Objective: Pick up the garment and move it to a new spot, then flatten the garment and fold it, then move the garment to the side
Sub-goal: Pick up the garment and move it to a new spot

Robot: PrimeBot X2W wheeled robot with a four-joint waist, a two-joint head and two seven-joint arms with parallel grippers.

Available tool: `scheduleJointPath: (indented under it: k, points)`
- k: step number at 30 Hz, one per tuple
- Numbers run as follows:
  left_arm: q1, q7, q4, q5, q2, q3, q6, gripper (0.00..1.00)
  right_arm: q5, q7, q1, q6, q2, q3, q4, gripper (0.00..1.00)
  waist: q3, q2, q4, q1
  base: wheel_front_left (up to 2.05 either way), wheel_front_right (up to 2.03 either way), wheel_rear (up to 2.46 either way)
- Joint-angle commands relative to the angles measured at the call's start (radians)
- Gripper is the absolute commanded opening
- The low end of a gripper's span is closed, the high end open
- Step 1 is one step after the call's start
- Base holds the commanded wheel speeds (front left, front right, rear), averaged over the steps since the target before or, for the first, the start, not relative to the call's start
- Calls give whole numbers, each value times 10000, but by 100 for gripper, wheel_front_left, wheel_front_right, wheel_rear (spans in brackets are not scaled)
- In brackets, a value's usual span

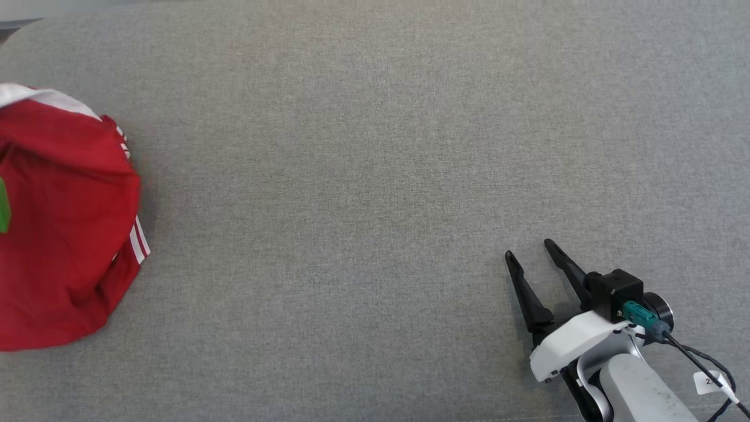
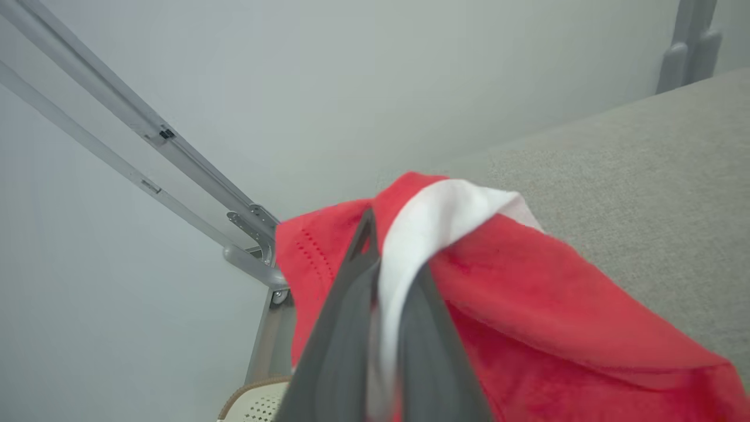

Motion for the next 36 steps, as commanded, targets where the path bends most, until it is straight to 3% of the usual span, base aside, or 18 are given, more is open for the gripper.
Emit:
scheduleJointPath:
  k: [1, 8, 17, 25, 36]
  points:
    - [-400, -461, -187, 242, 89, -34, 59, 0, 86, 0, 114, -13, 67, 35, -8, 100, -336, 0, 161, -1, 0, 0, 0]
    - [-1378, -1224, -1568, 854, -166, 135, -9, 0, 226, -2, 250, -13, 314, 56, 140, 100, -802, 0, 147, -1, 0, 0, 0]
    - [-1085, -1259, -3589, 771, -1177, 427, 41, 0, 307, -2, 319, -13, 532, -54, 132, 100, -1098, 0, -479, -1, 0, 0, 0]
    - [-325, -1252, -4756, 857, -2823, 185, 51, 0, 363, -2, 309, -13, 677, -141, 158, 100, -1094, 0, -1684, -1, 0, 0, 0]
    - [521, -1254, -3745, 1665, -5349, -420, -483, 0, 310, -2, 150, -13, 717, -250, 161, 100, -789, 0, -3520, -1, 0, 0, 0]
